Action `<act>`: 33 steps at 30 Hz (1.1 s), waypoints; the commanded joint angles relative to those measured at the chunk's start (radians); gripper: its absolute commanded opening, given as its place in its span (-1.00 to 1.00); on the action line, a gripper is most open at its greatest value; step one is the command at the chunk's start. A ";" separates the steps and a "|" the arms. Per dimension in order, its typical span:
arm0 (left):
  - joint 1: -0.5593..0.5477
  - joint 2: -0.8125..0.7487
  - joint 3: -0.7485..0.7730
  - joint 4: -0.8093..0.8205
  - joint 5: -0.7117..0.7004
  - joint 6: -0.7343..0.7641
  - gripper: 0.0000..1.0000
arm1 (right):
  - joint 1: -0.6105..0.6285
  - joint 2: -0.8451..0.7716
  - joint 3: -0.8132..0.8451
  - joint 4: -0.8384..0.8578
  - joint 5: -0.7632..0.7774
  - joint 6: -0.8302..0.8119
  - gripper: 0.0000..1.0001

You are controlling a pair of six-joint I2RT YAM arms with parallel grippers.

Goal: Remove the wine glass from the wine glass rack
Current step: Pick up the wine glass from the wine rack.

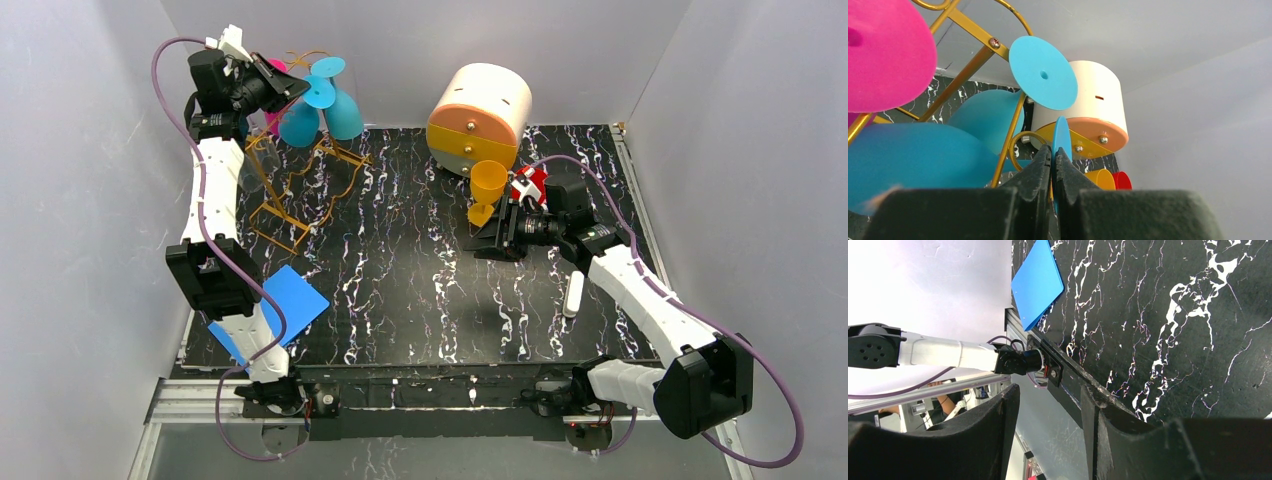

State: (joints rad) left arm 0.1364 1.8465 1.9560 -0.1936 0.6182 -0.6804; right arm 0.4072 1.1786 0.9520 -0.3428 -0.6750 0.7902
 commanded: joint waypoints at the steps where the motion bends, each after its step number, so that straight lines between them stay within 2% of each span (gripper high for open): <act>1: 0.006 -0.044 -0.003 0.000 0.051 0.013 -1.00 | 0.003 -0.008 0.013 0.004 0.009 0.010 0.12; 12: 0.006 -0.044 0.009 0.020 0.090 0.014 -1.00 | 0.002 -0.030 0.007 0.057 0.011 0.013 0.11; 21: 0.006 -0.100 -0.083 0.095 0.122 0.011 -1.00 | 0.003 -0.050 0.012 0.106 0.005 0.018 0.12; 33: 0.006 -0.135 -0.150 0.288 0.127 -0.123 -1.00 | 0.003 -0.102 -0.015 0.143 0.030 0.028 0.17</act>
State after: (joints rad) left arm 0.1364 1.7836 1.8202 -0.0013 0.7231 -0.7456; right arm 0.4072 1.1107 0.9482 -0.2550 -0.6556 0.8127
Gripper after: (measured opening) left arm 0.018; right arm 0.584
